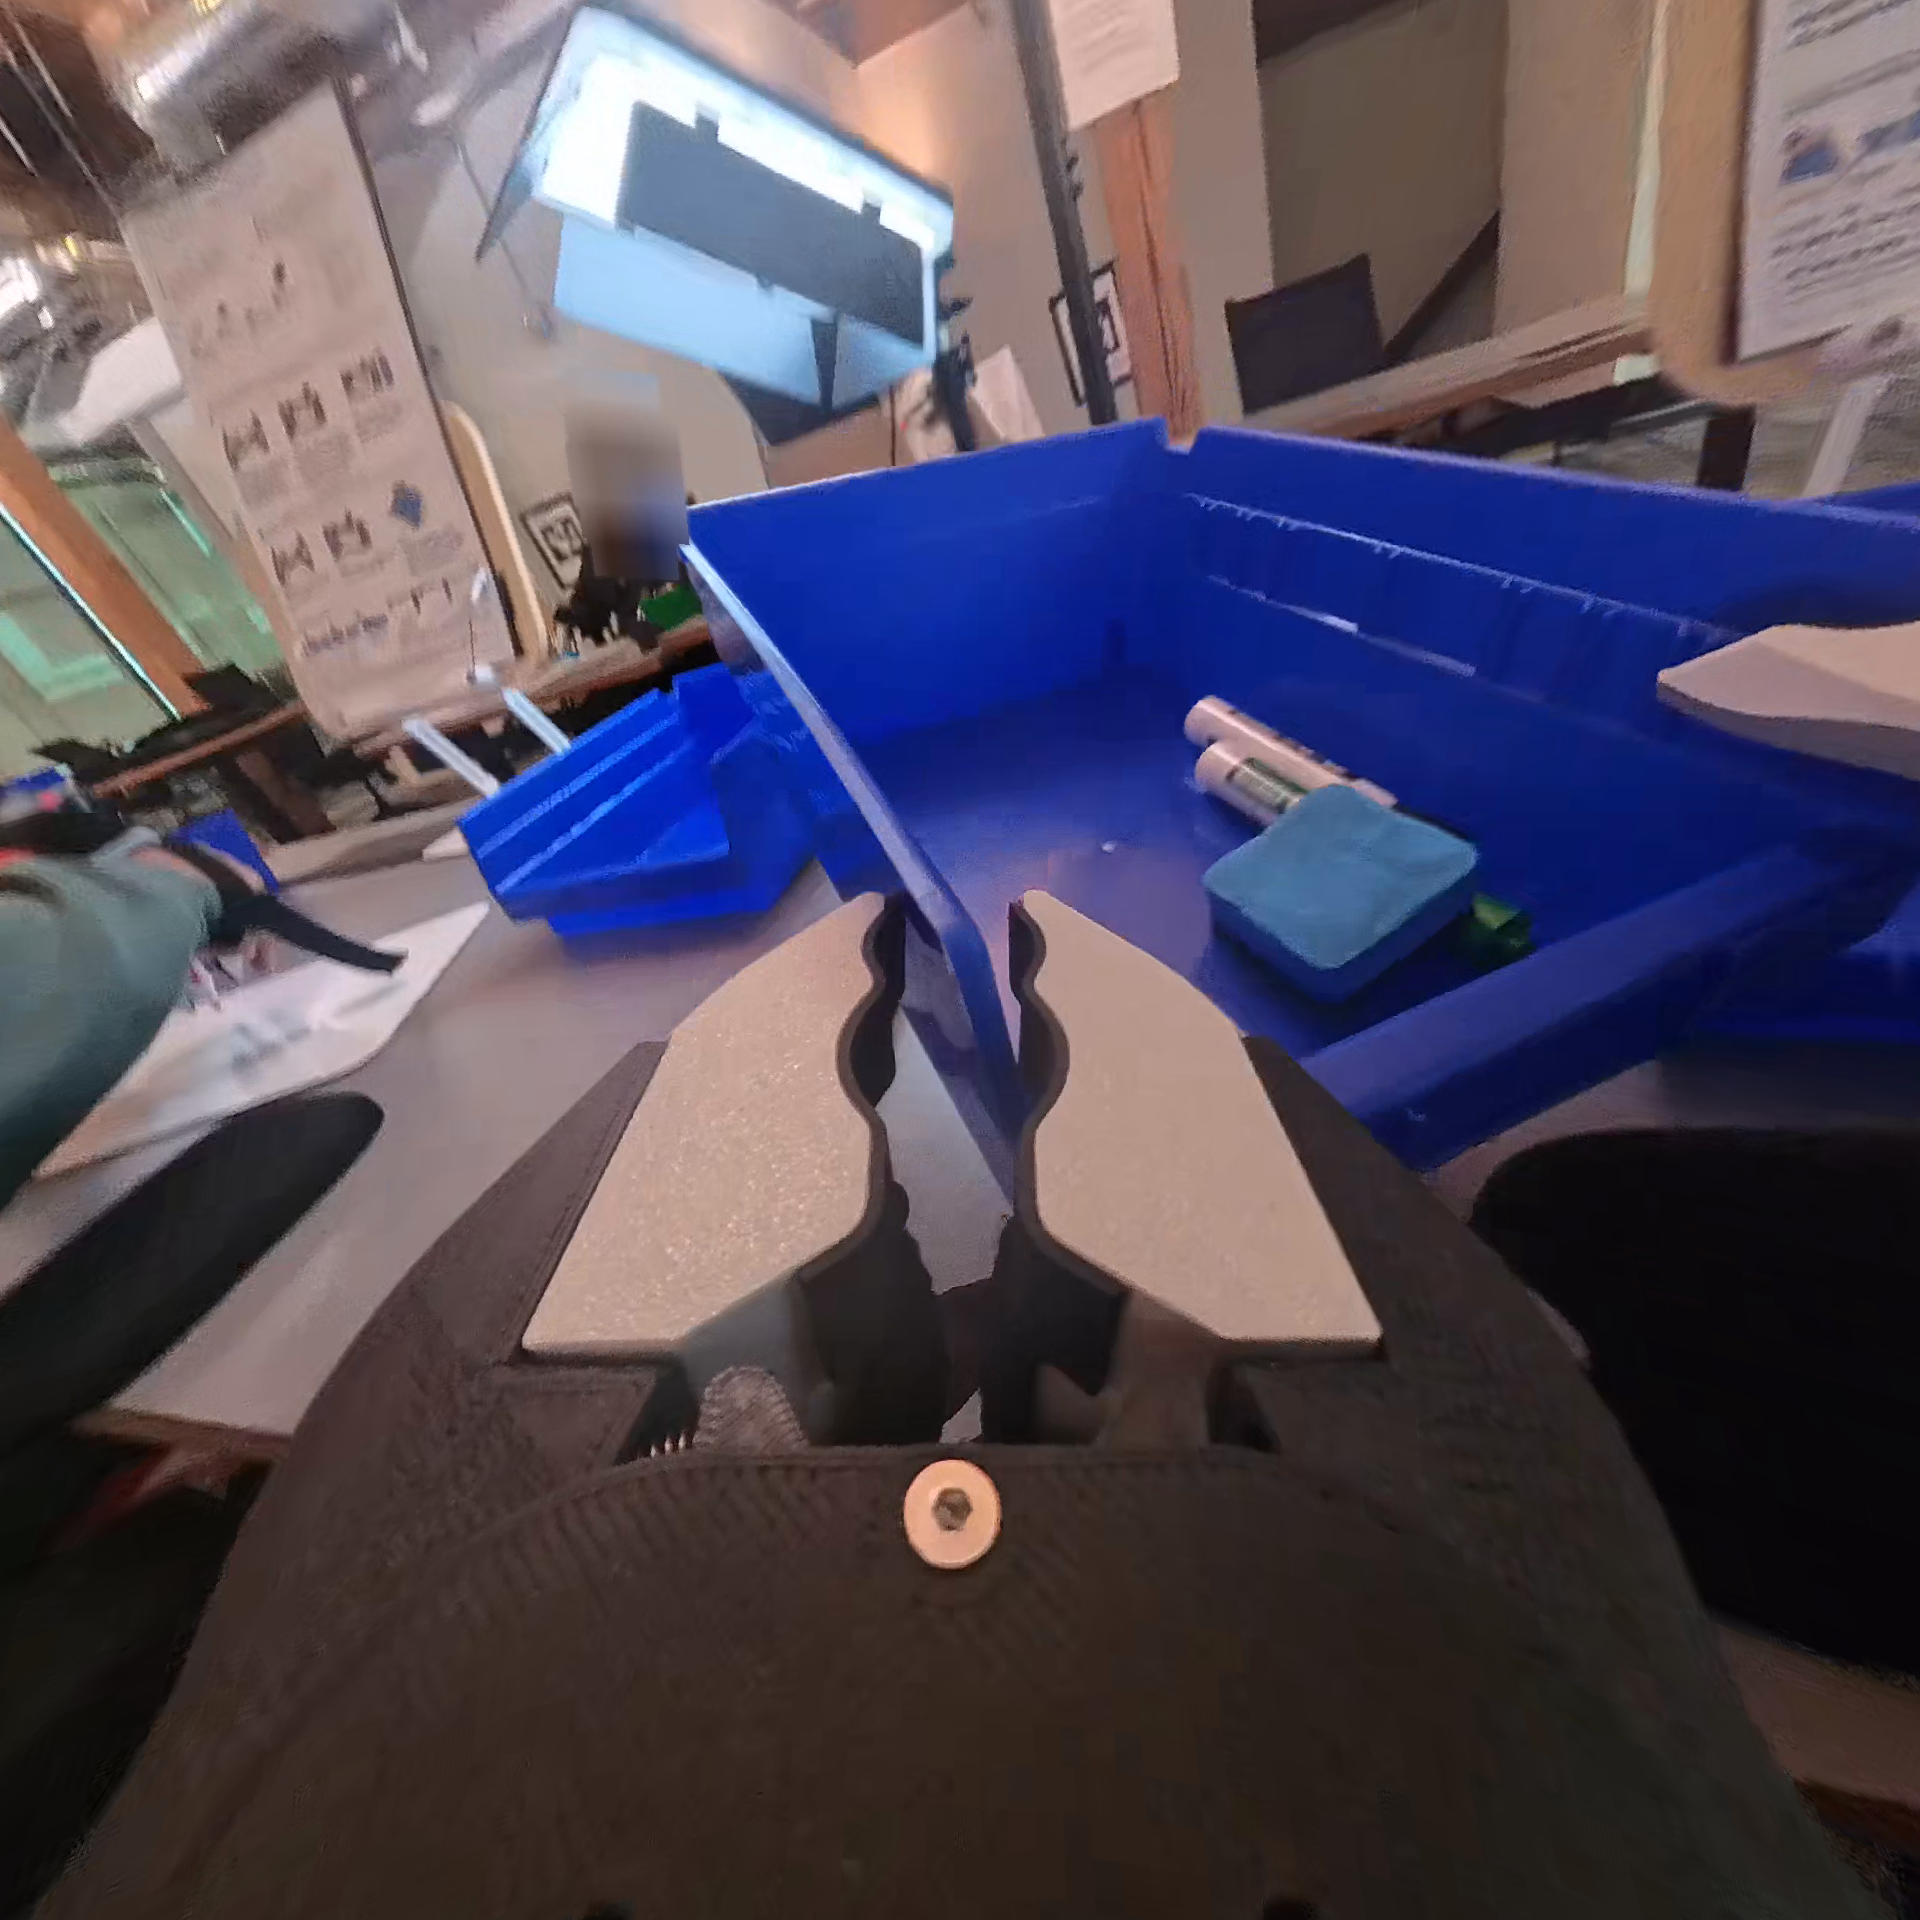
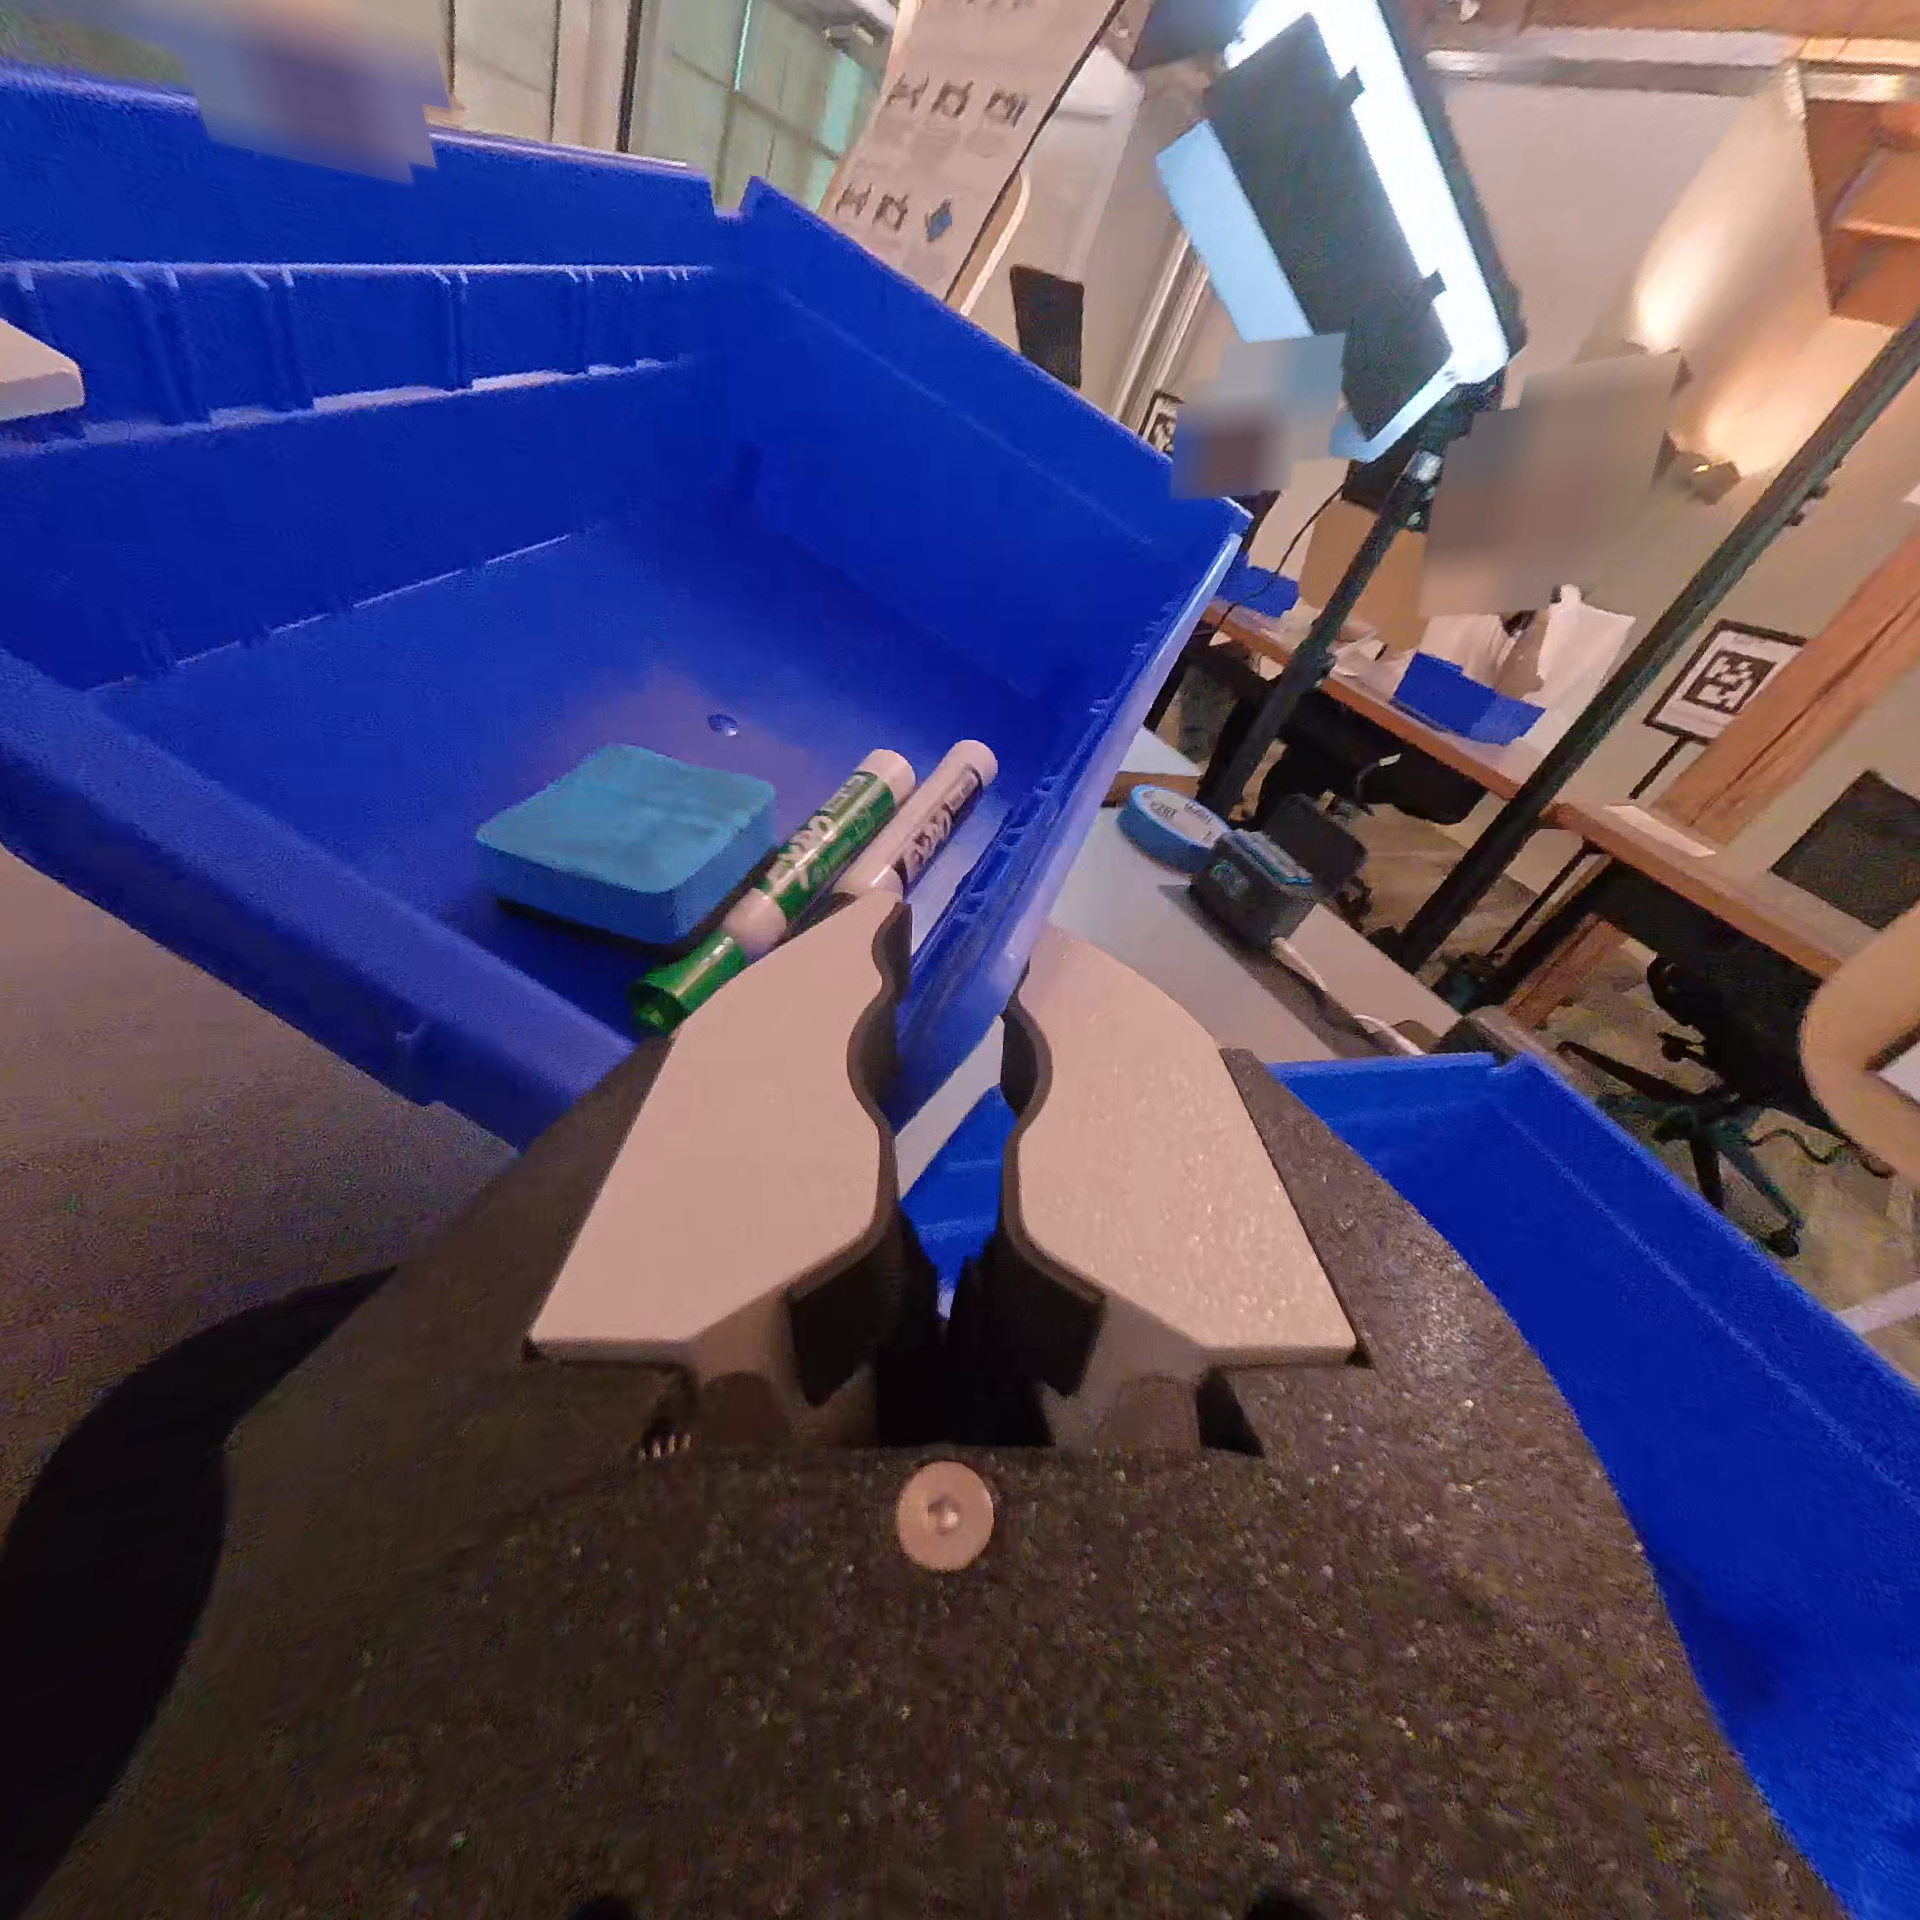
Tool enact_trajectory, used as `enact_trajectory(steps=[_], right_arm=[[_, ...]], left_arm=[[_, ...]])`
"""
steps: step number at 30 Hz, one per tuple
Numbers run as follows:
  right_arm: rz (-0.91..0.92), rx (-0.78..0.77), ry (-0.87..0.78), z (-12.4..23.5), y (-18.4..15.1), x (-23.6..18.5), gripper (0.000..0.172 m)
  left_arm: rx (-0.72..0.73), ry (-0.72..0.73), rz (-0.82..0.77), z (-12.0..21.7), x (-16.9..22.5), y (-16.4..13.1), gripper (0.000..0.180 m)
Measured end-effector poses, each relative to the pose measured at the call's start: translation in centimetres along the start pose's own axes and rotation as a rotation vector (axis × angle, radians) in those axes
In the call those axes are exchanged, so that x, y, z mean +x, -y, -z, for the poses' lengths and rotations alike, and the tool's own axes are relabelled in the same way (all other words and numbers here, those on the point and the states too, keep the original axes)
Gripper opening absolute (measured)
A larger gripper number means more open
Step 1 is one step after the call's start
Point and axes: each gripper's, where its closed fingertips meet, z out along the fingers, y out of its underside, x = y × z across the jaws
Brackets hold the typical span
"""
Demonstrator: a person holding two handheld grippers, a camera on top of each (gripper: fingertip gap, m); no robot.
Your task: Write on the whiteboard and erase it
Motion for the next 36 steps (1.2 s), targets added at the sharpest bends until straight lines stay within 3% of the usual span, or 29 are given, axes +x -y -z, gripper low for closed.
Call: enact_trajectory(steps=[7,12,19,22,24,26,30,33,36], right_arm=[[0.046,-0.161,0.039,-2.7,-5.1,-3.2,0.017],[0.05,-0.276,0.057,-3.8,-7.5,-2.9,0.022],[0.007,-0.298,0.151,-3.7,-8.2,-3.0,0.038],[-0.007,-0.289,0.22,-2.7,-7.9,-4.0,0.057],[-0.055,-0.231,0.262,-1.2,-6.3,-4.1,0.067],[-0.118,-0.104,0.278,1.6,-3.6,-3.1,0.067],[-0.194,0.048,0.032,8.9,-1.2,4.6,0.07],[-0.179,-0.009,-0.287,14.3,-4.4,11.9,0.088],[-0.282,-0.179,-0.344,16.3,-9.5,13.6,0.111]], left_arm=[[-0.13,-0.017,0.024,-3.0,-0.8,-7.0,0.015],[-0.127,-0.023,0.01,-5.4,-0.6,-8.4,0.013],[-0.112,-0.055,0.034,-6.7,-0.5,-8.9,0.012],[-0.196,-0.056,0.087,-7.6,-0.5,-11.0,0.011],[-0.141,-0.042,0.092,-7.7,-0.5,-10.6,0.016],[-0.062,-0.024,0.101,-7.1,-0.6,-9.1,0.037],[0.083,0.077,0.149,-4.0,-1.4,-5.7,0.061],[0.208,0.047,0.239,-1.8,0.4,-2.5,0.067],[0.268,-0.091,0.279,-1.3,4.8,0.6,0.067]])
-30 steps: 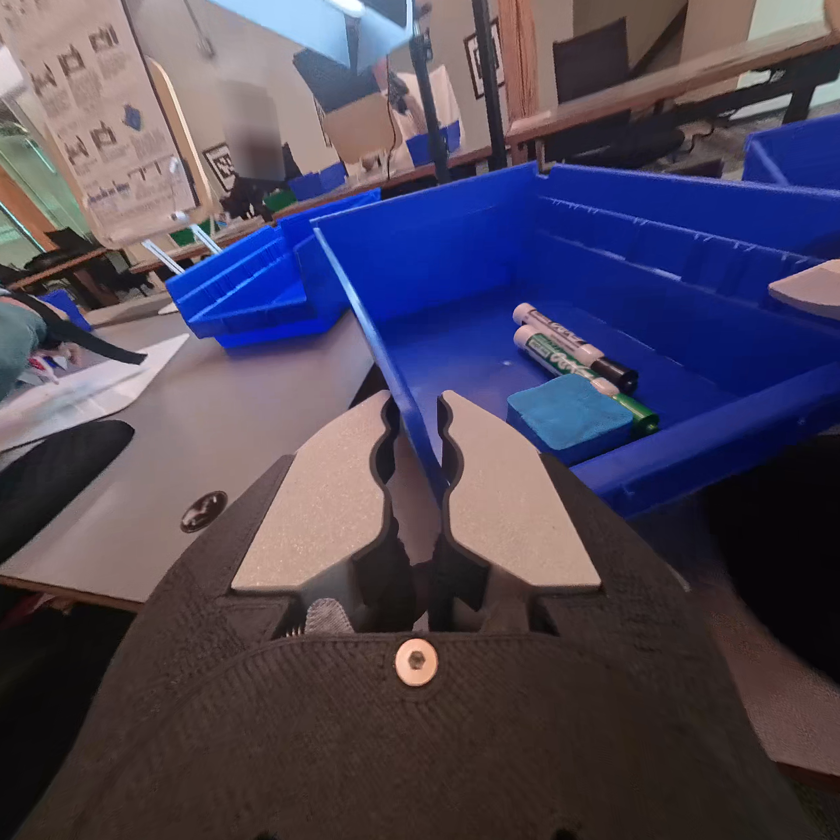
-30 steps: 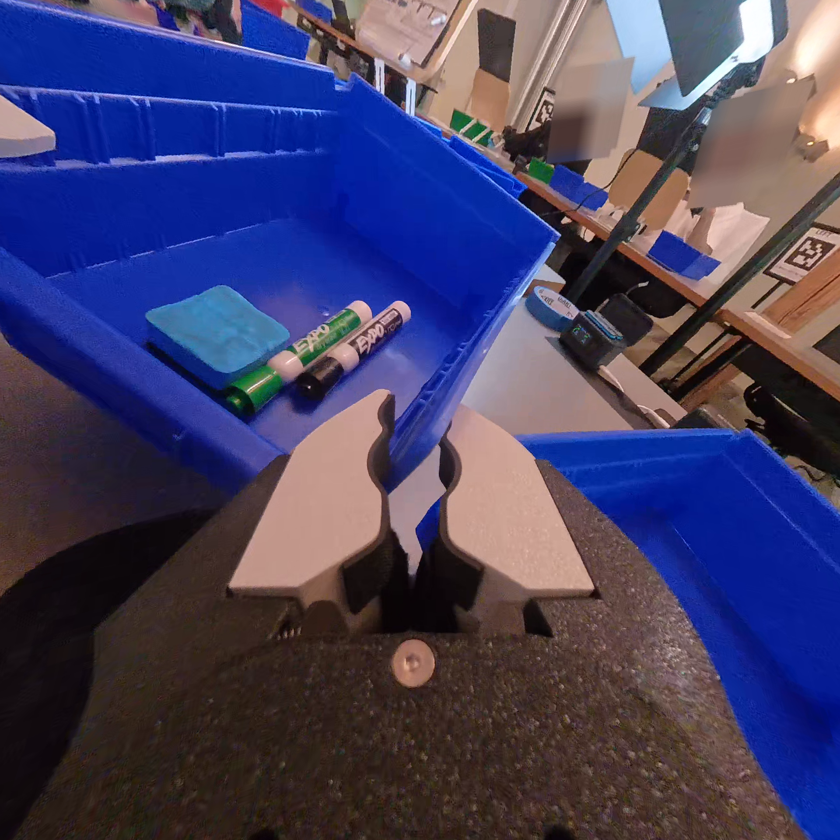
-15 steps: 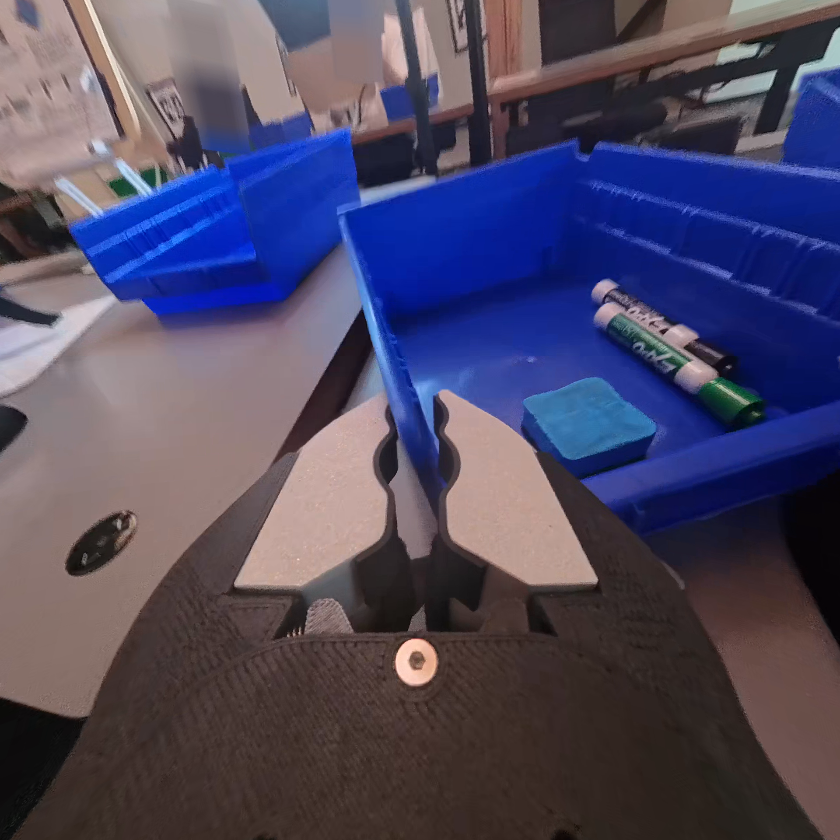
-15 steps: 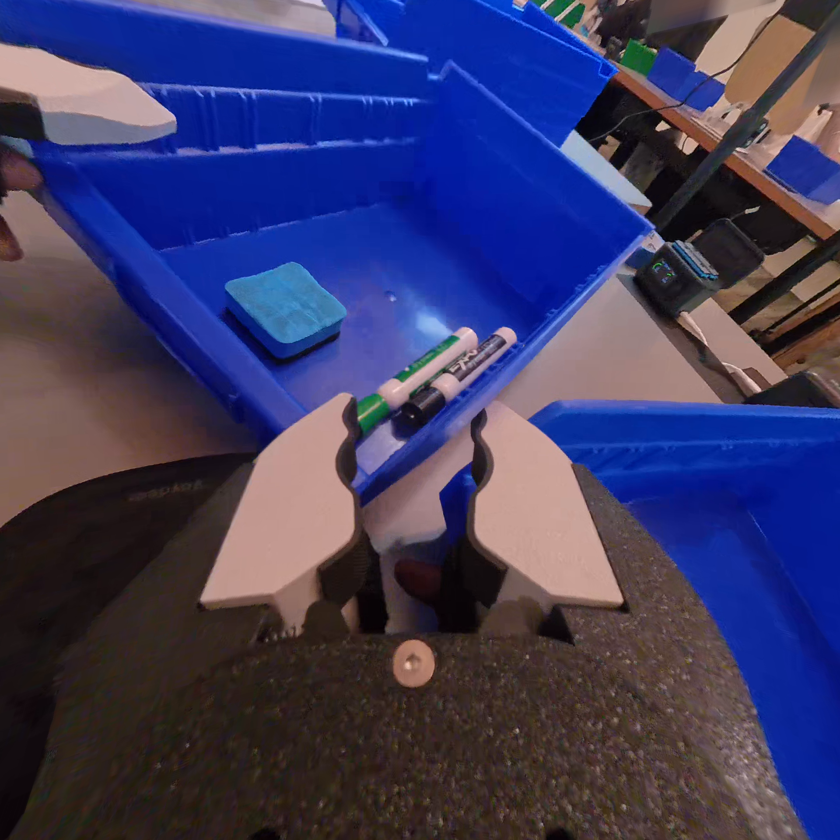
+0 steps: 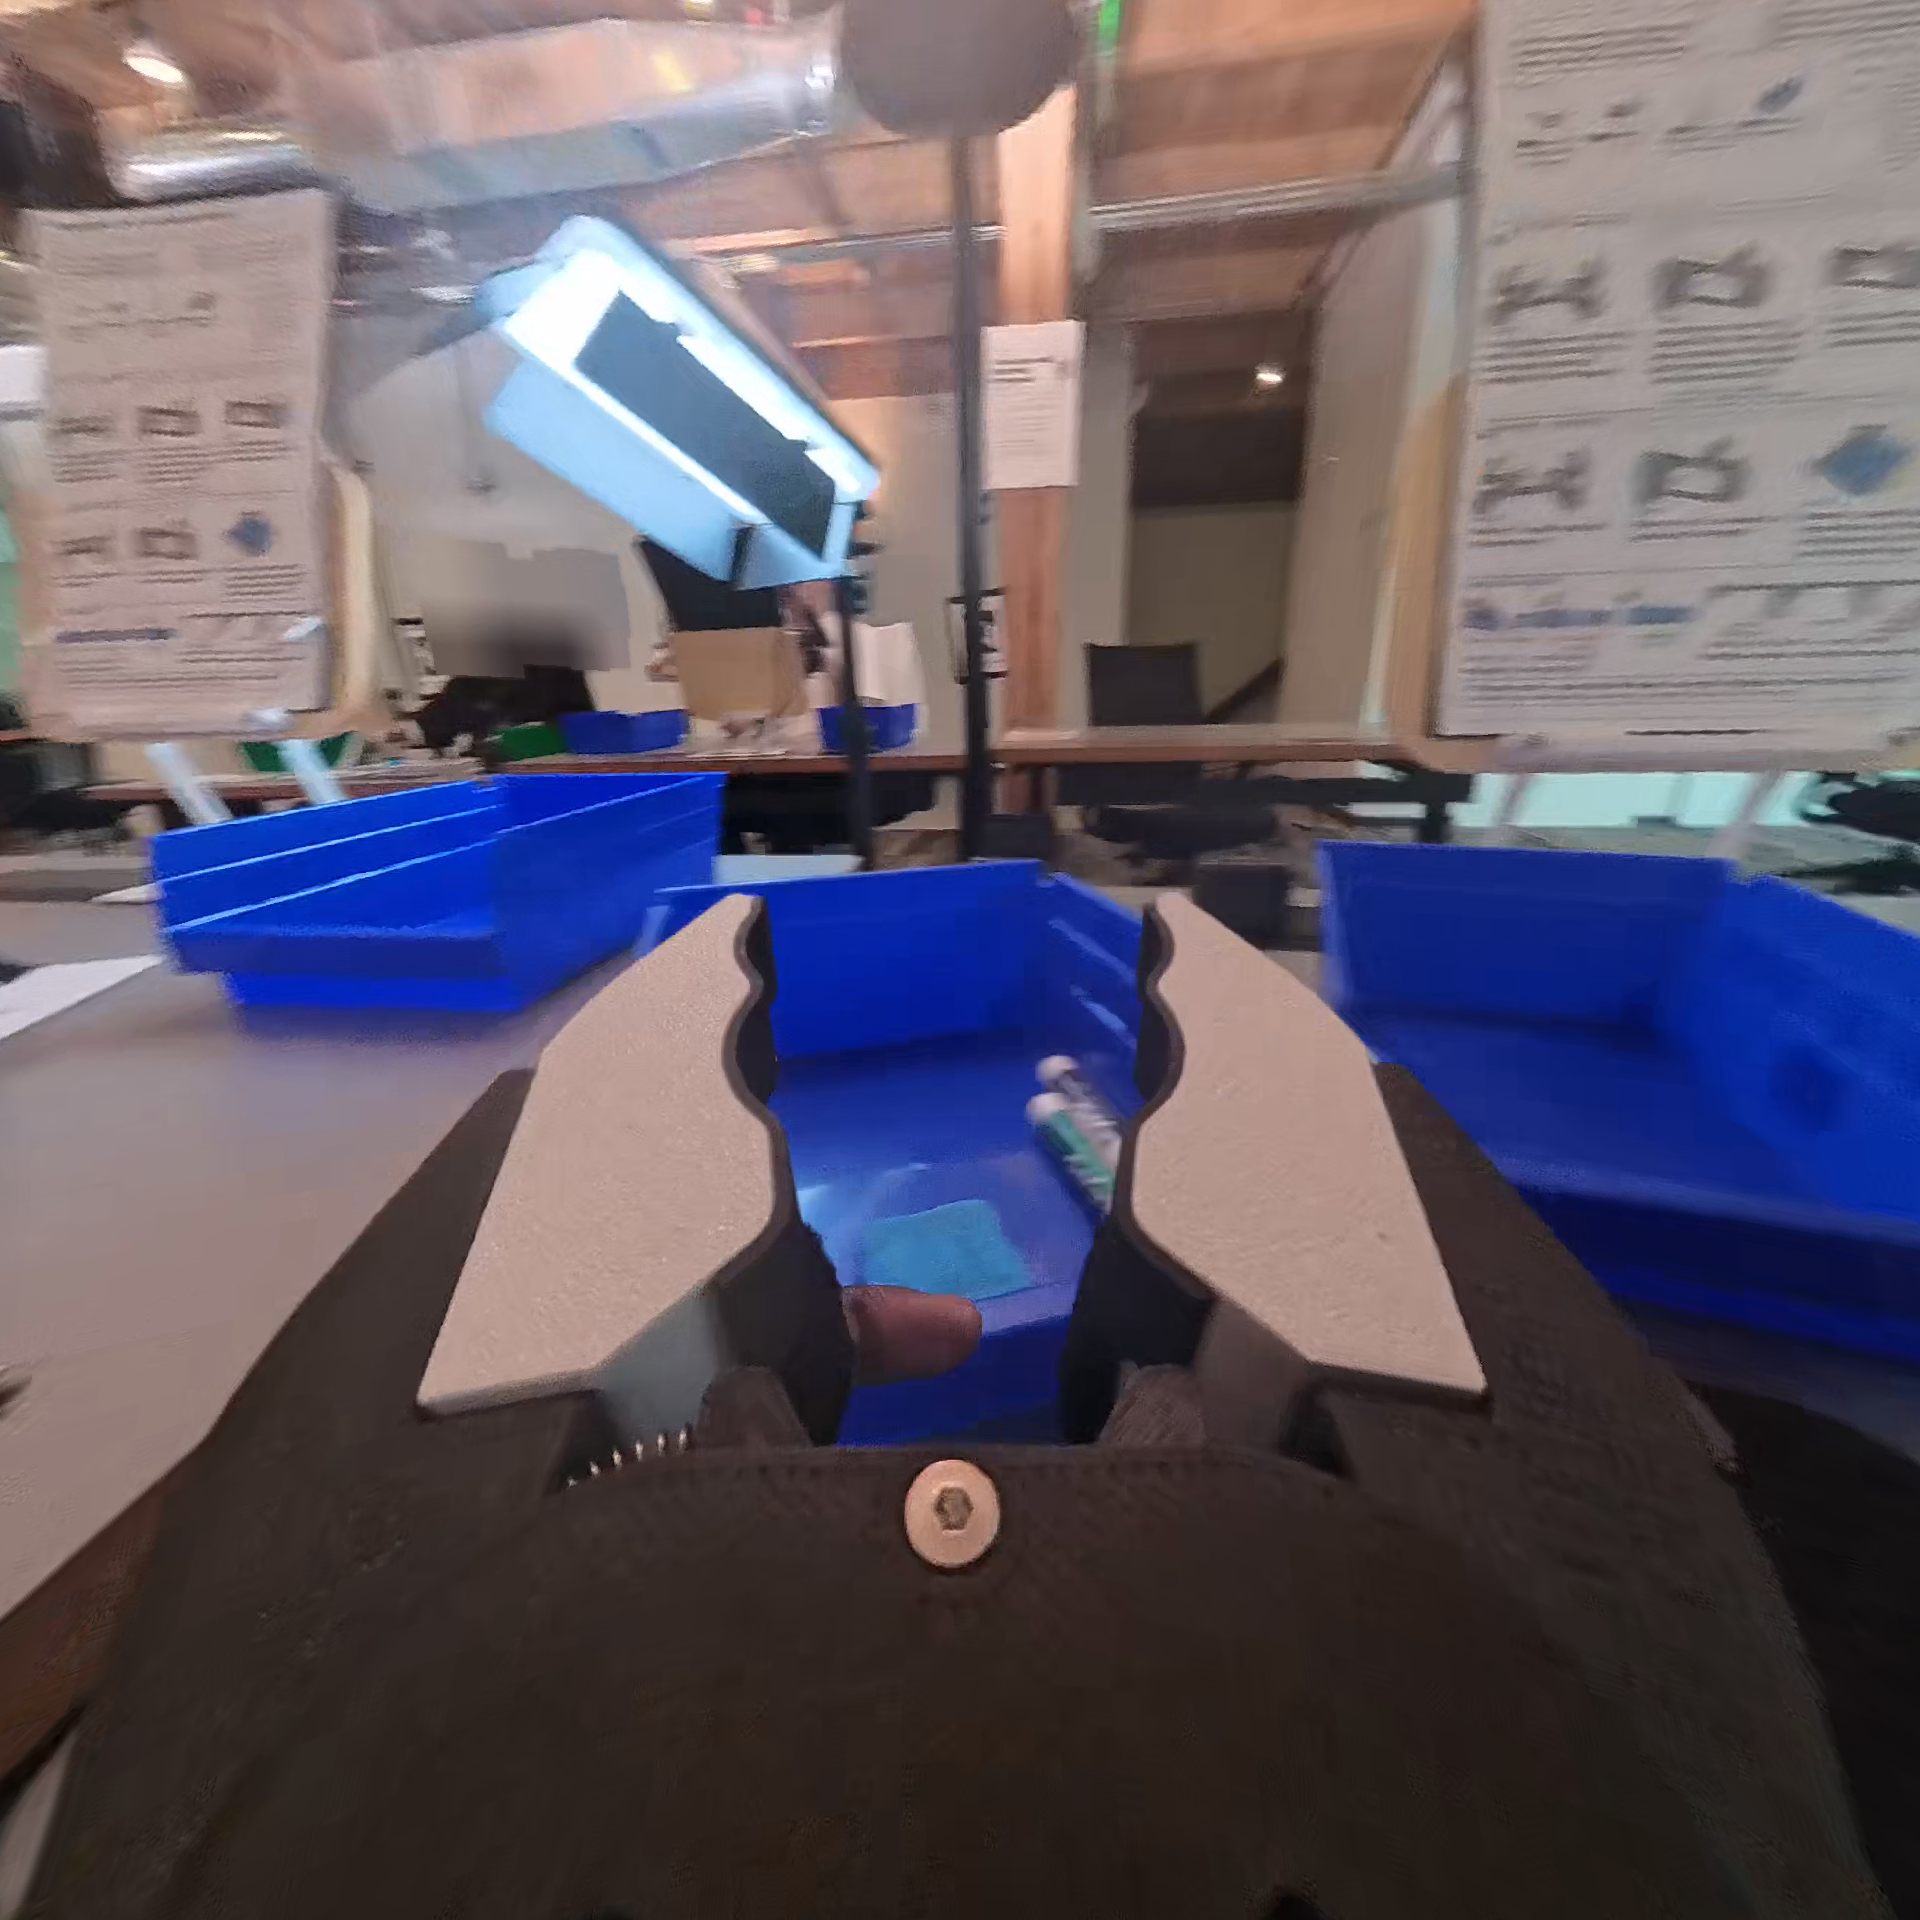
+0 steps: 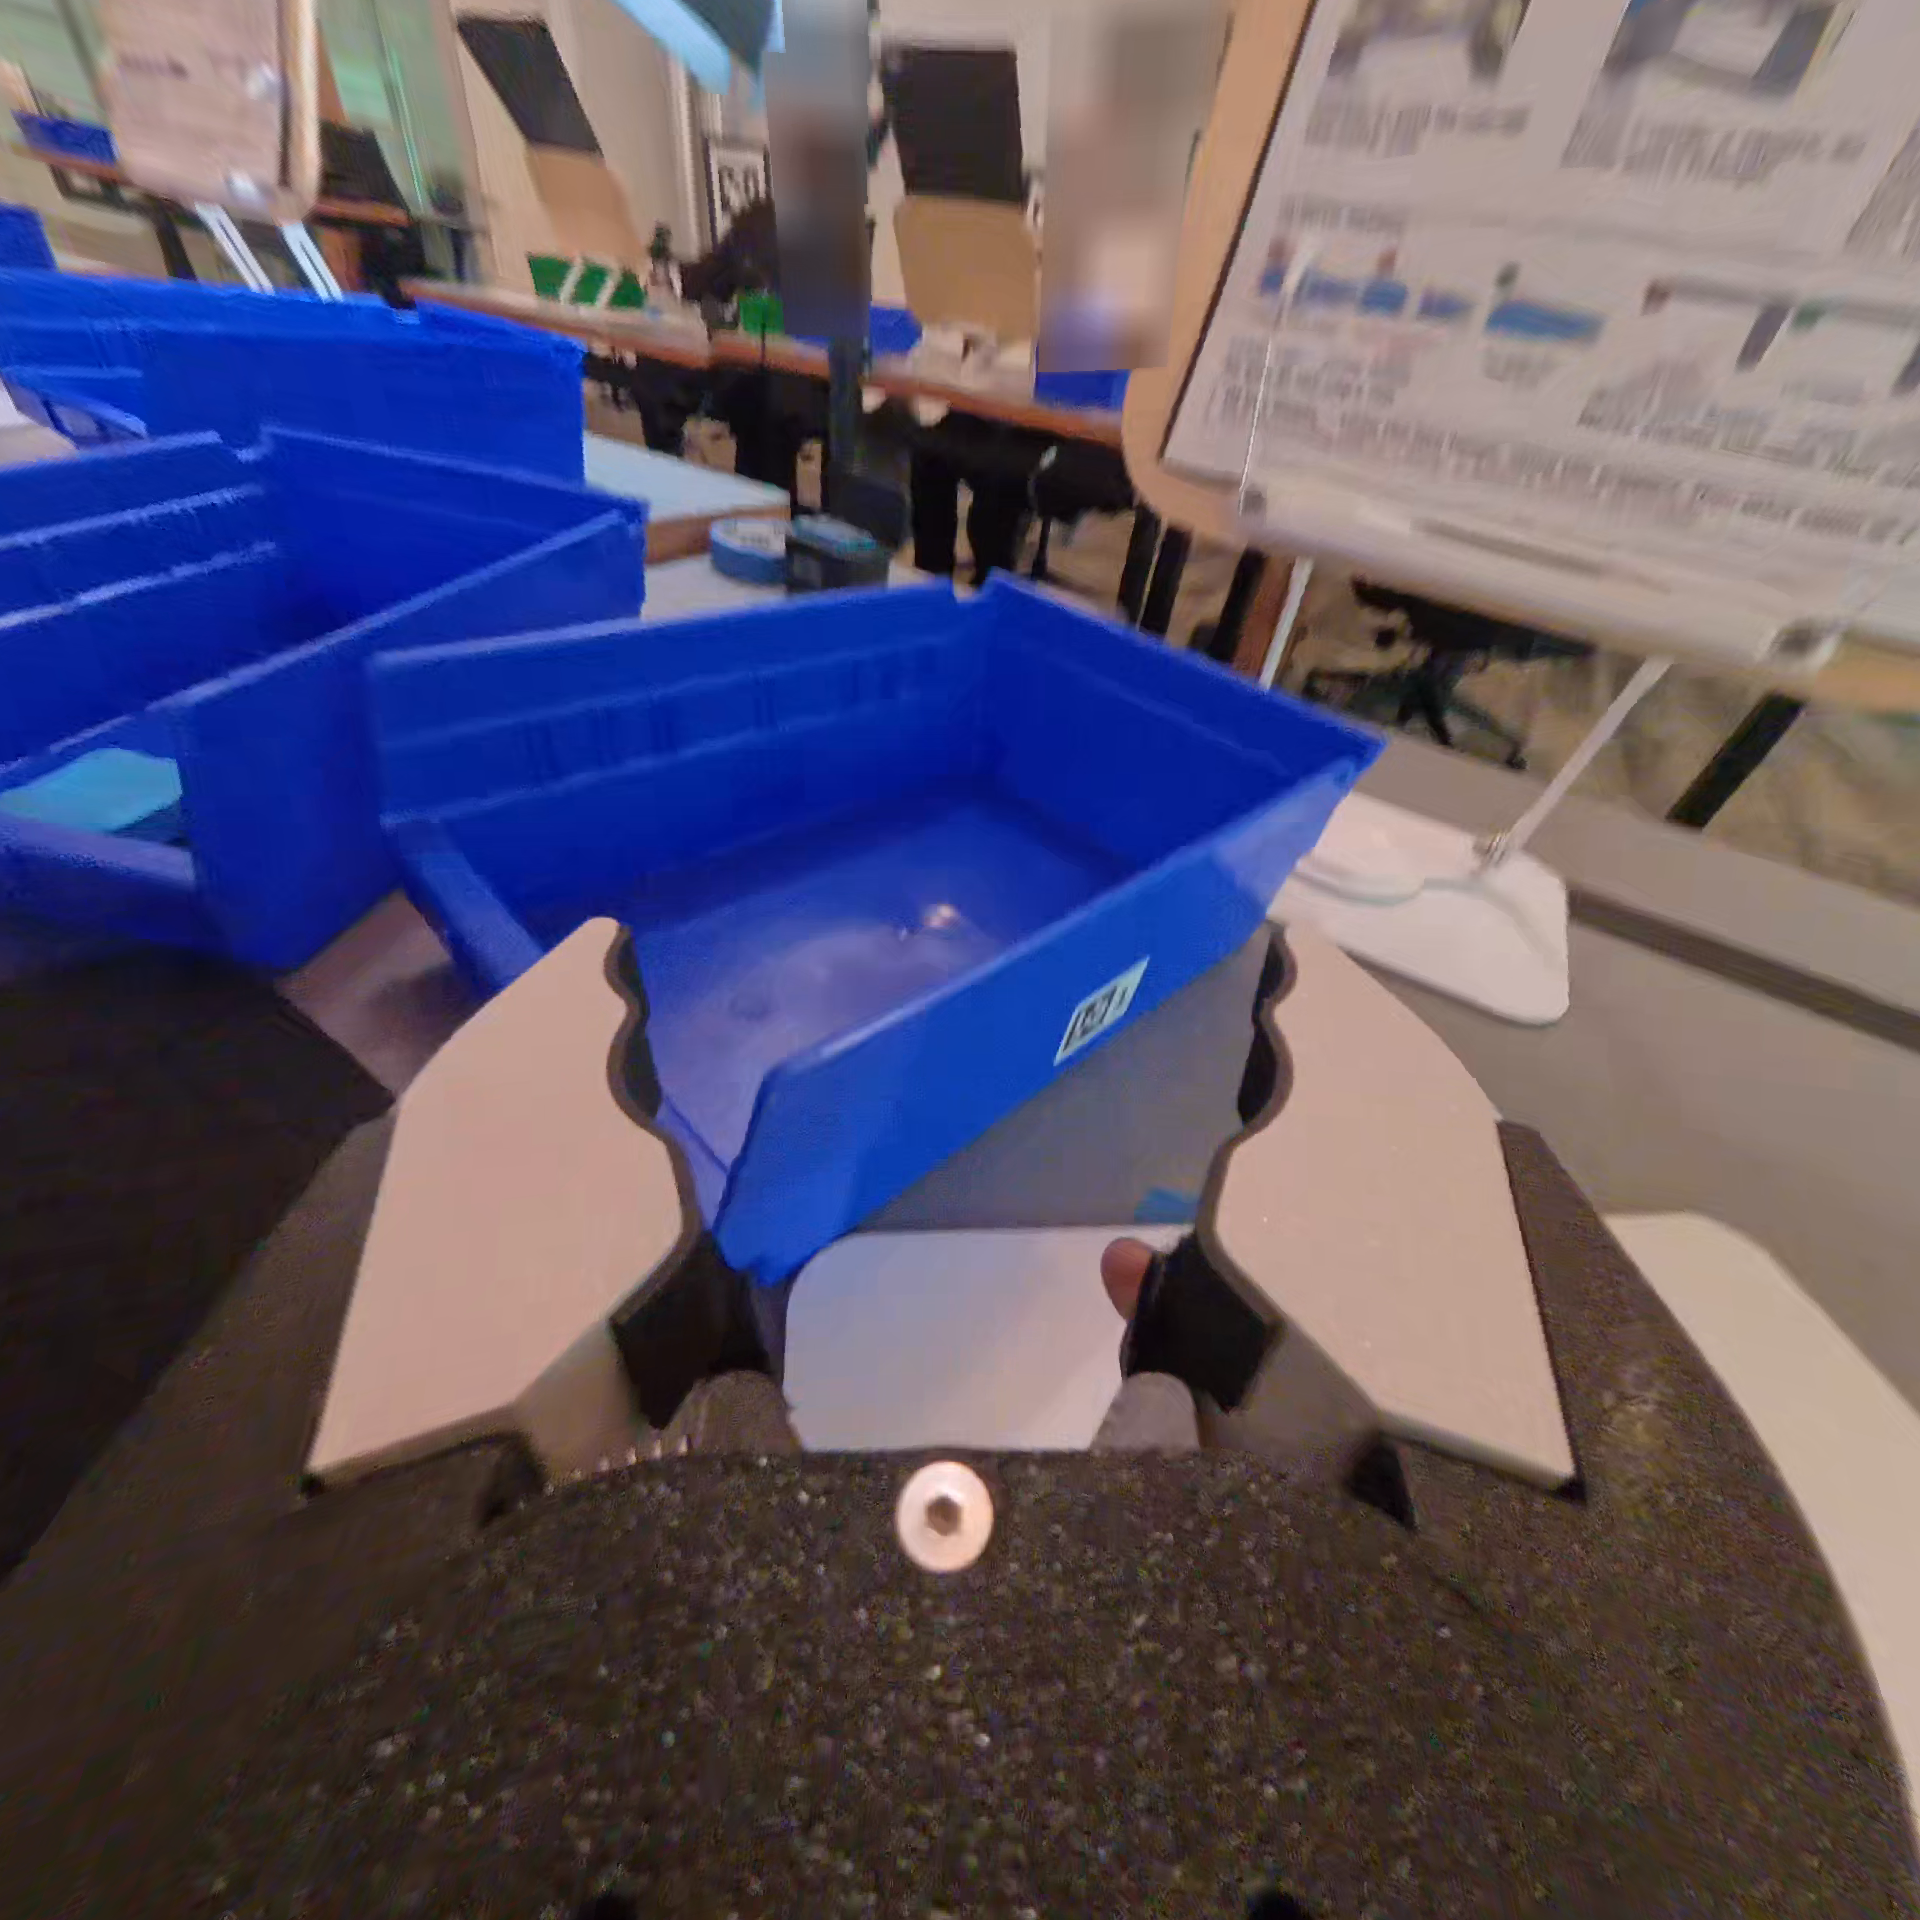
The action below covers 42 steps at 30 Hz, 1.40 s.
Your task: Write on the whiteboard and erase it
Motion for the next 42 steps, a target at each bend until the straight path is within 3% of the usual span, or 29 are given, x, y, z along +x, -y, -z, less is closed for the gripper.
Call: enact_trajectory(steps=[4,5,7,10,17,18,19,23,25,31,38,42], right_arm=[[-0.023,-0.218,0.097,-1.7,-5.0,-2.5,0.111],[0.019,-0.259,0.104,-2.0,-5.9,-2.9,0.099],[0.051,-0.264,0.13,-1.8,-5.9,-3.0,0.045],[0.128,-0.32,0.1,-0.8,-5.7,-1.8,0.031],[0.159,-0.271,0.051,1.8,-2.9,0.7,0.018],[0.174,-0.252,0.045,2.2,-2.3,0.9,0.017],[0.204,-0.239,0.027,2.6,-1.8,1.3,0.016],[0.315,-0.216,-0.072,4.7,-1.3,3.9,0.012],[0.289,-0.2,-0.091,6.2,-1.7,5.4,0.012],[0.263,-0.204,-0.281,12.3,-3.4,14.3,0.012],[0.271,-0.244,-0.507,19.3,-5.6,28.8,0.011],[0.223,-0.27,-0.614,22.4,-7.8,36.8,0.01]], left_arm=[[-0.062,-0.172,-0.008,-2.0,7.3,-0.5,0.067],[-0.085,-0.216,-0.01,-2.3,9.2,-1.1,0.067],[-0.154,-0.29,-0.029,-2.6,12.3,-2.8,0.067],[-0.282,-0.333,-0.083,-3.0,14.9,-5.7,0.067],[-0.497,-0.341,-0.151,-4.4,17.4,-10.0,0.063],[-0.531,-0.358,-0.163,-4.4,17.7,-10.5,0.043],[-0.528,-0.337,-0.169,-4.7,17.5,-10.5,0.018],[-0.358,-0.45,-0.059,-4.9,21.0,-6.7,0.015],[-0.305,-0.469,-0.096,-5.1,23.2,-5.2,0.014],[-0.206,-0.626,-0.132,-6.1,34.5,-3.1,0.015],[-0.251,-0.845,-0.039,-7.5,51.5,-4.1,0.018],[-0.236,-0.912,-0.111,-8.1,60.1,-4.5,0.02]])
